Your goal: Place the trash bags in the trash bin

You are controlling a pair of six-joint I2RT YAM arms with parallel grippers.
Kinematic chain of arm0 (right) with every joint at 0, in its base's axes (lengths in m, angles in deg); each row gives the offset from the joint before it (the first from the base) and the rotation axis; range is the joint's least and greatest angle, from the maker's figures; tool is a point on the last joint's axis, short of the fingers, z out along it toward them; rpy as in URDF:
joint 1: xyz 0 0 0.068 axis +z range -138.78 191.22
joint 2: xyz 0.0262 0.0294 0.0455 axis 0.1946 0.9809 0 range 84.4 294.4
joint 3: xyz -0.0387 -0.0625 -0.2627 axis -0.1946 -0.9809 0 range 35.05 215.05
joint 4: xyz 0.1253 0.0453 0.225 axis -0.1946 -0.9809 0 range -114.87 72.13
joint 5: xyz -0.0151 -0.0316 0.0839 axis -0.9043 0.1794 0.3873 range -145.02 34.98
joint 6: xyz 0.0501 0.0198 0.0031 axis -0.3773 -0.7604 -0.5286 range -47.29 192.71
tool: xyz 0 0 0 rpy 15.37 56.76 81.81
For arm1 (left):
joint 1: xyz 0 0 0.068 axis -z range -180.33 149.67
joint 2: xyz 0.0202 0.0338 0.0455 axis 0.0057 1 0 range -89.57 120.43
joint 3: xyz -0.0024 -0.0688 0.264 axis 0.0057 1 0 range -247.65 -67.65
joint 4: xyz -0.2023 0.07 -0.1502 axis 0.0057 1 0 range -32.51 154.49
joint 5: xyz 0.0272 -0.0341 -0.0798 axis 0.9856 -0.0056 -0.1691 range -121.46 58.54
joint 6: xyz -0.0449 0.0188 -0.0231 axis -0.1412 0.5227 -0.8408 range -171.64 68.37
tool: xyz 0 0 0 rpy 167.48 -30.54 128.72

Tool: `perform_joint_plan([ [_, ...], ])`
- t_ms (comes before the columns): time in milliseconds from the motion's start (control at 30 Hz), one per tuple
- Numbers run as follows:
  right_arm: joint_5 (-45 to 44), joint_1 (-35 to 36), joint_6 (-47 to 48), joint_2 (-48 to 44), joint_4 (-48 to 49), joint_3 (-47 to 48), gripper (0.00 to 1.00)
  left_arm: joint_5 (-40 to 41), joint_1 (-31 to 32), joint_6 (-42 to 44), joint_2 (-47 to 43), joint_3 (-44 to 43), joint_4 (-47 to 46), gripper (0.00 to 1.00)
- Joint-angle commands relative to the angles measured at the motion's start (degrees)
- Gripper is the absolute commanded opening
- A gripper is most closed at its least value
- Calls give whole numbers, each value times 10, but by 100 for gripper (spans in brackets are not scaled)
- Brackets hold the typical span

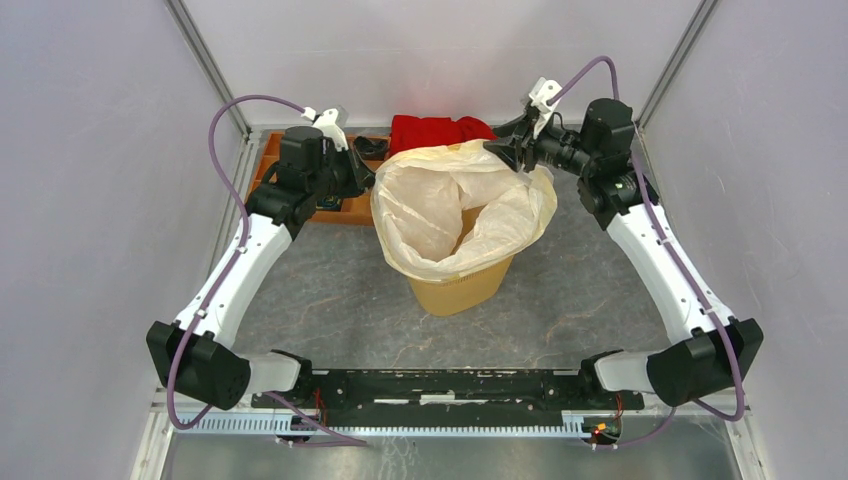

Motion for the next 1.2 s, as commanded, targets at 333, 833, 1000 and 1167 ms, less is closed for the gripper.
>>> perform_joint_plan([
  [333, -114, 0, -165, 24, 215, -47, 1, -7, -10, -25, -6, -6, -38, 2],
  [833, -215, -1, -201, 89, 249, -90, 1, -99, -56, -110, 52, 38, -142, 2],
  [1000, -211, -3, -197, 66, 235, -130, 1, -135, -56, -127, 45, 76, -154, 2],
  [1167, -226, -9, -206, 30, 190, -160, 0, -136, -57, -121, 8, 125, -146, 2],
])
